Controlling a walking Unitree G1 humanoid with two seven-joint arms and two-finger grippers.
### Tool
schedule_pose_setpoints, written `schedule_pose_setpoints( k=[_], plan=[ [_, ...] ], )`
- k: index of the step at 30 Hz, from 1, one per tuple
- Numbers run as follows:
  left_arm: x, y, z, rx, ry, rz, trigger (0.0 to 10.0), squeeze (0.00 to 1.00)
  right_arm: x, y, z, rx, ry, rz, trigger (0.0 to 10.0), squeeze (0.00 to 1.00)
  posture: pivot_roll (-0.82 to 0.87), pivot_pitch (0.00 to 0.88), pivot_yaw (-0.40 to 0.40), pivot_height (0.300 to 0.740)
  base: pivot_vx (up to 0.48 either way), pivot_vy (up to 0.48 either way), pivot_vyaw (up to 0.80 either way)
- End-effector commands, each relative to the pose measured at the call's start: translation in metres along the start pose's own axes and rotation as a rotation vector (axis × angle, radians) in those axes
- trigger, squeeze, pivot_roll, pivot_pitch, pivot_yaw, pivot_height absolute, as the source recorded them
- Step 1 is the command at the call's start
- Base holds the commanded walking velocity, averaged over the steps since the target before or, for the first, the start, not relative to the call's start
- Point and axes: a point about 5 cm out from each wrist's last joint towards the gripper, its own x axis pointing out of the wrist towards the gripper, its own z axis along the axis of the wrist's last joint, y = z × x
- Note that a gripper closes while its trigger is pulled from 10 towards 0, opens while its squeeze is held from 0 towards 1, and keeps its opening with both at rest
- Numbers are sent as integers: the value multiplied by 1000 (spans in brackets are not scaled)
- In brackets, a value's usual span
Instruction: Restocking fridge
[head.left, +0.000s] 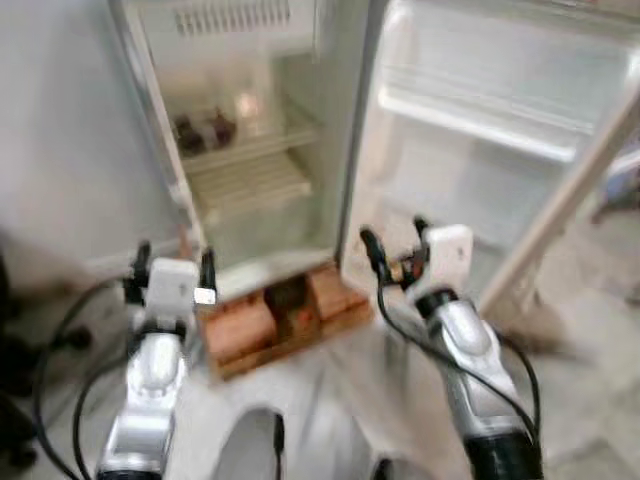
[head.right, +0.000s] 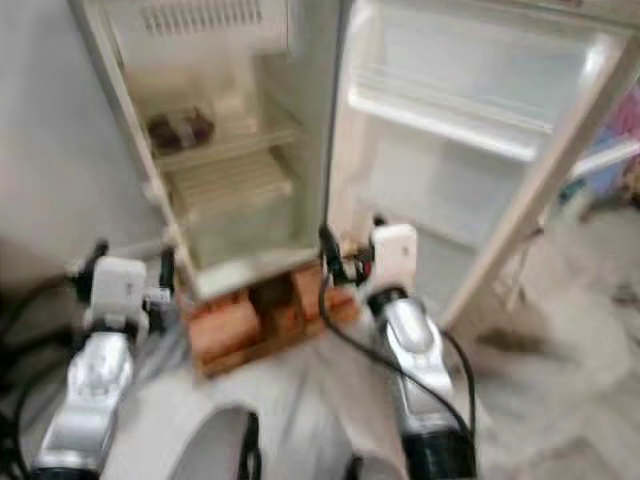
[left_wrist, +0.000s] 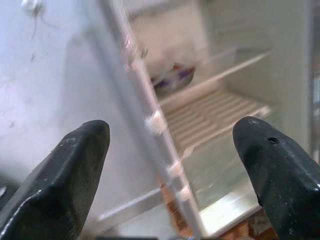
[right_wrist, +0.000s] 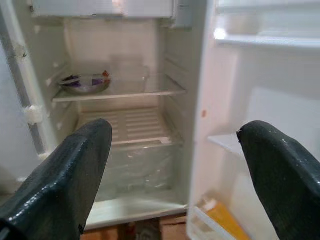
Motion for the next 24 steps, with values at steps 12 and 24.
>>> schedule_pose_setpoints(
  k=[12, 24],
  plan=[
    [10, -5, 12, -13, -51, -31, 10000, 0, 20, 0, 13, -5, -57, 7, 10000, 0, 158, 0, -45, 740, 0, 0, 0],
    [15, 6, 22, -7, -80, -15, 10000, 0, 29, -3, 23, -9, -95, 4, 10000, 0, 151, 0, -55, 740, 0, 0, 0]
  ],
)
